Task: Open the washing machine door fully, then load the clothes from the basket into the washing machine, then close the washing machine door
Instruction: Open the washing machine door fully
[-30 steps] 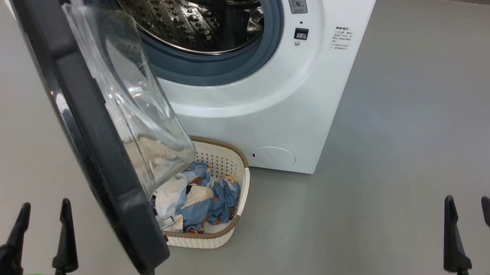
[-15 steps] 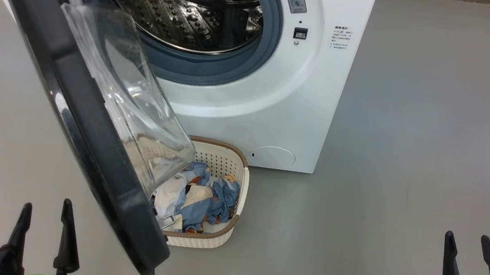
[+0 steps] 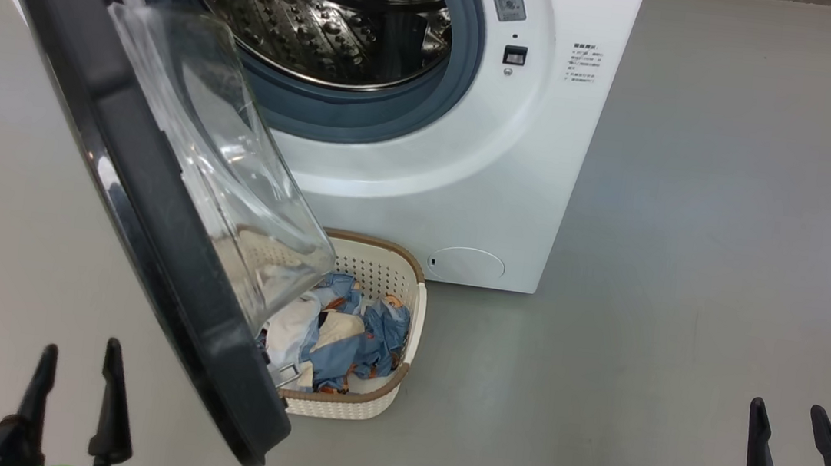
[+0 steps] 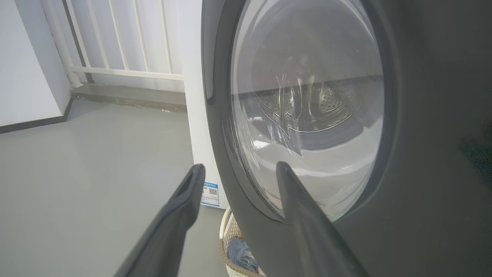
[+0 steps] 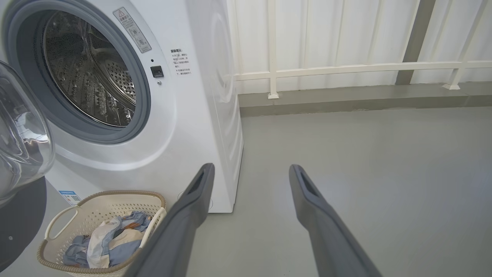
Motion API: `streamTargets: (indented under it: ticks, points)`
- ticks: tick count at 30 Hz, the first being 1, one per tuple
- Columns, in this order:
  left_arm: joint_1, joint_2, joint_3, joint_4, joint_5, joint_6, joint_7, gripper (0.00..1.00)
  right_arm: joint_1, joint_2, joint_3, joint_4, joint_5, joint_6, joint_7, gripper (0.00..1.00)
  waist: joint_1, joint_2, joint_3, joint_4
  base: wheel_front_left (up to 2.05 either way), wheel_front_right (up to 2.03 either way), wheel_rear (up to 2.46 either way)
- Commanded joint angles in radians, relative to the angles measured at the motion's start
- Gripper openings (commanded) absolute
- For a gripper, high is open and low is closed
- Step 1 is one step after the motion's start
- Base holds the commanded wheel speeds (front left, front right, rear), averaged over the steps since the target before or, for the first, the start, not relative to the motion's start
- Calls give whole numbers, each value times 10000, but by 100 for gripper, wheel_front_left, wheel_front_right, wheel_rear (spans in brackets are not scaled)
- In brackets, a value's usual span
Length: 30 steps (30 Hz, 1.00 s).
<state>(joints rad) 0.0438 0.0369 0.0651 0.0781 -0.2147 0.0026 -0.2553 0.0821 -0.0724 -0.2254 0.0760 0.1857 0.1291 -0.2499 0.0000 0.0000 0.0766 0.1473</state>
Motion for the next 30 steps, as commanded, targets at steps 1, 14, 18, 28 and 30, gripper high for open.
streamTargets:
  ticks: [1, 14, 18, 28, 30]
  points:
    - [-168, 133, 315, -180, -3, -49, -65, 36, -93, -135, 209, -220, -101, 16, -118, 100, 0, 0, -11, 8, 0, 0, 0]
    - [-164, 133, 607, -145, -281, 14, -65, 0, -2, -131, 237, -208, -179, 16, -118, 100, 0, 0, -221, 77, 0, 0, 0]
    - [-204, 133, 955, -326, -494, 228, -65, 0, 69, -135, 262, -181, -194, 16, -118, 100, 0, 0, -384, 109, 0, 0, 0]
    - [-941, 133, 1546, -2399, -1009, 1071, -65, 0, 182, -92, 348, -197, -196, 16, -118, 100, 0, 0, -596, 186, 0, 0, 0]
    - [-1103, 133, 1258, -3034, -878, 1108, -65, 0, 196, -72, 352, -198, -198, 16, -118, 100, 0, 0, -620, 222, 0, 0, 0]
